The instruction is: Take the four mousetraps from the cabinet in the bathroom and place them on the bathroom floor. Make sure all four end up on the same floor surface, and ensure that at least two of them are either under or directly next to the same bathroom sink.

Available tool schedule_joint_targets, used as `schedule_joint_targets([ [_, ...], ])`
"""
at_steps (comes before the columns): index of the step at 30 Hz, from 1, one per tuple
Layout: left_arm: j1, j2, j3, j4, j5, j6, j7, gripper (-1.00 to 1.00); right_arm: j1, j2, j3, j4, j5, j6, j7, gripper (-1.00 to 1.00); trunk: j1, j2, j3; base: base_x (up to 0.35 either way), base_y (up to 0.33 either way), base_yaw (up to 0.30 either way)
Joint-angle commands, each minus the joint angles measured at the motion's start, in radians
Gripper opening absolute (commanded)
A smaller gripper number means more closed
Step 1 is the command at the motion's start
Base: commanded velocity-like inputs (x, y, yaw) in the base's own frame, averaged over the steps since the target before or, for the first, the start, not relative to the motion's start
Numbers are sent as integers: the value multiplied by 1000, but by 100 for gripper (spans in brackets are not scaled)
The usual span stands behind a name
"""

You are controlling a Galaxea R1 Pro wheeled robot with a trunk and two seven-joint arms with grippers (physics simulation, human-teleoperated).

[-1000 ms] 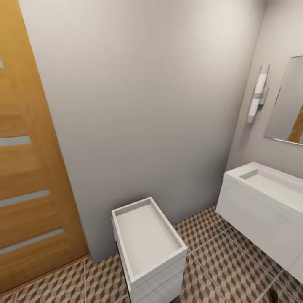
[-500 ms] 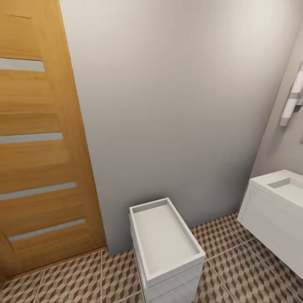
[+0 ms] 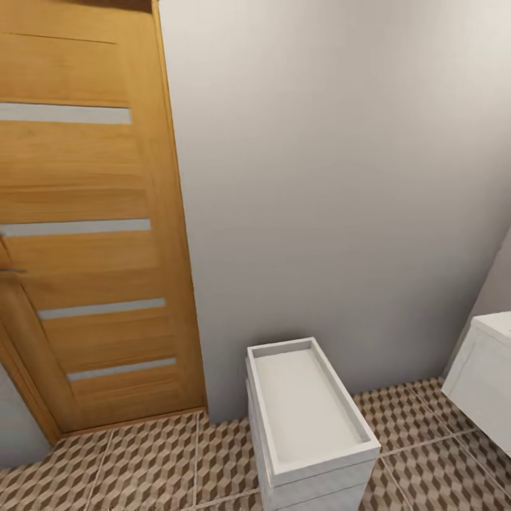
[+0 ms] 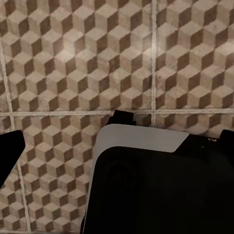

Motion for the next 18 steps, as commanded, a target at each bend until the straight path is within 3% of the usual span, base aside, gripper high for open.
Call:
schedule_joint_targets([
  [1, -1, 0, -8, 0, 8, 0, 4, 100, -1, 0, 7, 3, 0, -6, -3, 100, 0, -1, -1, 0, 0, 297],
  [18, -1, 0, -8, 0, 8, 0, 4, 100, -1, -2, 6, 3, 0, -6, -3, 100, 0, -1, -1, 0, 0, 297],
])
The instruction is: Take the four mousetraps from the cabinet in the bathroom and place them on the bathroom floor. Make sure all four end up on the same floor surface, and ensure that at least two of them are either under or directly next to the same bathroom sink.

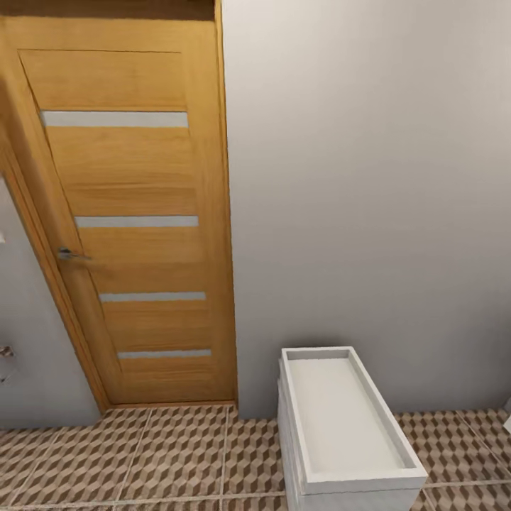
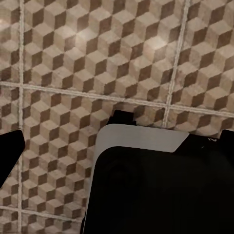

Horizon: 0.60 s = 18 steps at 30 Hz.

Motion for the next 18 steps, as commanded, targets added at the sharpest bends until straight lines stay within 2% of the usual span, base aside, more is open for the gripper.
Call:
schedule_joint_targets([
  [1, -1, 0, -8, 0, 8, 0, 4, 100, -1, 0, 7, 3, 0, -5, -3, 100, 0, -1, -1, 0, 0, 297],
  [18, -1, 0, -8, 0, 8, 0, 3, 100, -1, 1, 9, 3, 0, -5, -3, 100, 0, -1, -1, 0, 0, 297],
])
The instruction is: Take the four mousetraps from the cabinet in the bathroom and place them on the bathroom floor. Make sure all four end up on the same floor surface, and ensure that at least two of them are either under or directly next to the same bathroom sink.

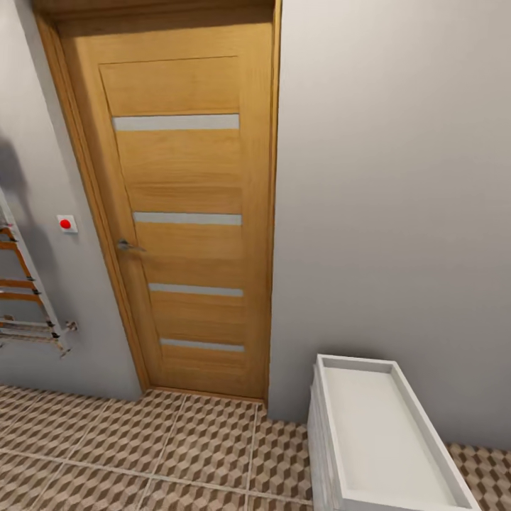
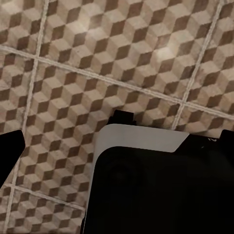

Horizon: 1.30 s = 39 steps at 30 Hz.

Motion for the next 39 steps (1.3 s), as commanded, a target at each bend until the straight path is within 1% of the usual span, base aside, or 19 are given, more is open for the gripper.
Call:
schedule_joint_targets([
  [1, -1, 0, -8, 0, 8, 0, 4, 100, -1, 0, 7, 3, 0, -6, -3, 100, 0, -1, -1, 0, 0, 297],
  [39, -1, -1, -8, 0, 8, 0, 4, 100, -1, 0, 7, 3, 0, -6, -3, 100, 0, -1, -1, 0, 0, 297],
])
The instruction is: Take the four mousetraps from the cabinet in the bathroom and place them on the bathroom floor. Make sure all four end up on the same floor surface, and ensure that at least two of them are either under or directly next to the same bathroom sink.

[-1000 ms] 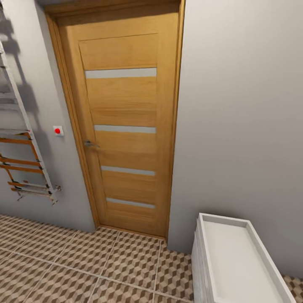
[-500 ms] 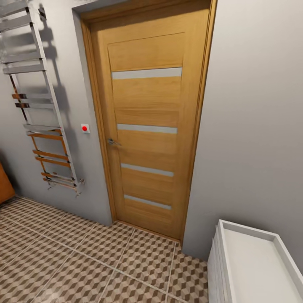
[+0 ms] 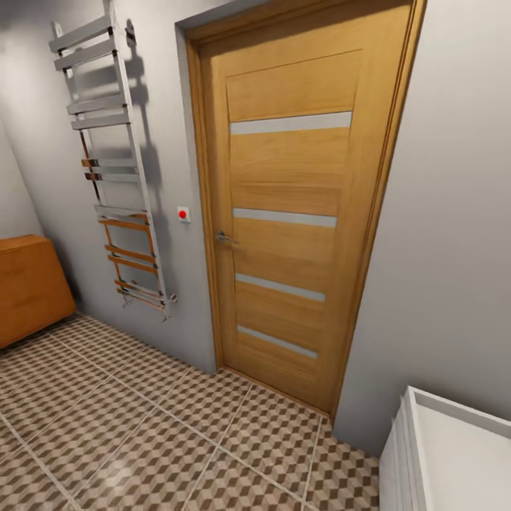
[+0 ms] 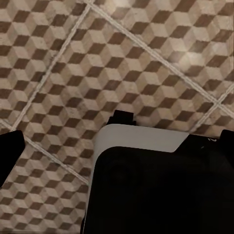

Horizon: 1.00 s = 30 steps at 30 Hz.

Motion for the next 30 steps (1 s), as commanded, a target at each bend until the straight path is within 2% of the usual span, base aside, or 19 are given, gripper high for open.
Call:
schedule_joint_targets([
  [1, -1, 0, -8, 0, 8, 0, 4, 100, -1, 0, 8, 3, 0, -6, -3, 100, 0, -1, -1, 0, 0, 297],
  [30, -1, 0, -8, 0, 8, 0, 4, 100, -2, 0, 8, 3, 0, -6, -3, 100, 0, -1, -1, 0, 0, 296],
])
